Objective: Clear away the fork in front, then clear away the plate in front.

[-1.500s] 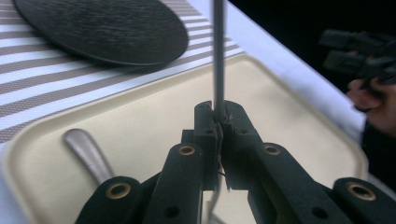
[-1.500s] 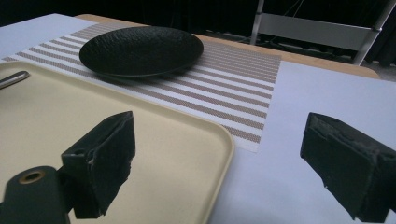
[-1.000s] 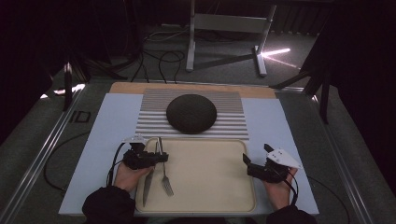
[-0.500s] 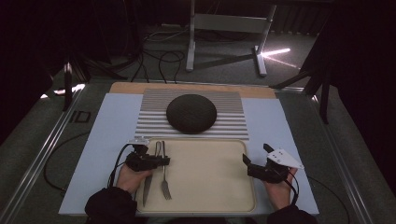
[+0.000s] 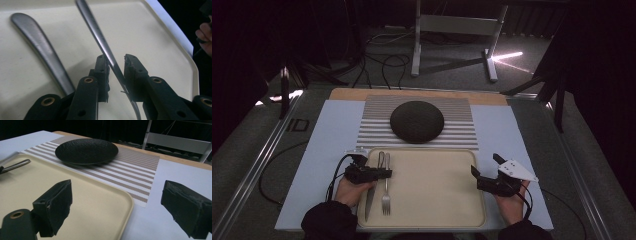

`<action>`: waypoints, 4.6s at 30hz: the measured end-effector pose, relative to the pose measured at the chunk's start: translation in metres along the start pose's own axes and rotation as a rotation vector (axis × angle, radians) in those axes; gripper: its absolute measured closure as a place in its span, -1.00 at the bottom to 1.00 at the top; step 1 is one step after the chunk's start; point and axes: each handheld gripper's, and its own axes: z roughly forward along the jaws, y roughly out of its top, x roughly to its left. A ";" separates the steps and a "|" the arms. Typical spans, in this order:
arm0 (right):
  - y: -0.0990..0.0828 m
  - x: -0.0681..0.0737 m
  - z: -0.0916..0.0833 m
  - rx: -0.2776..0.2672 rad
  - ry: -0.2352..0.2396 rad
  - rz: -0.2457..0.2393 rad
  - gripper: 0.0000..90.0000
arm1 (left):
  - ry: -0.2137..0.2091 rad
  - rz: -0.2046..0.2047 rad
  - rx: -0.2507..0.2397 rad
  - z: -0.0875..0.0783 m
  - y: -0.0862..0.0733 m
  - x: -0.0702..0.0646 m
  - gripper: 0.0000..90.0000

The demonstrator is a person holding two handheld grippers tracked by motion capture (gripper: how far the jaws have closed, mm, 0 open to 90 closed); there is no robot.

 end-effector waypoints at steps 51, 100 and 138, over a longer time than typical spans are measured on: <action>-0.001 0.001 0.000 -0.014 0.015 -0.012 -0.78 | 0.505 0.282 -0.303 -0.070 0.008 -0.018 -0.97; -0.001 -0.009 -0.004 -0.037 -0.016 0.032 -0.78 | 0.499 0.309 -0.281 -0.032 0.098 0.010 -1.00; -0.001 -0.012 -0.003 -0.035 -0.011 0.041 -0.78 | 0.376 0.043 -0.031 0.067 0.142 0.063 -0.60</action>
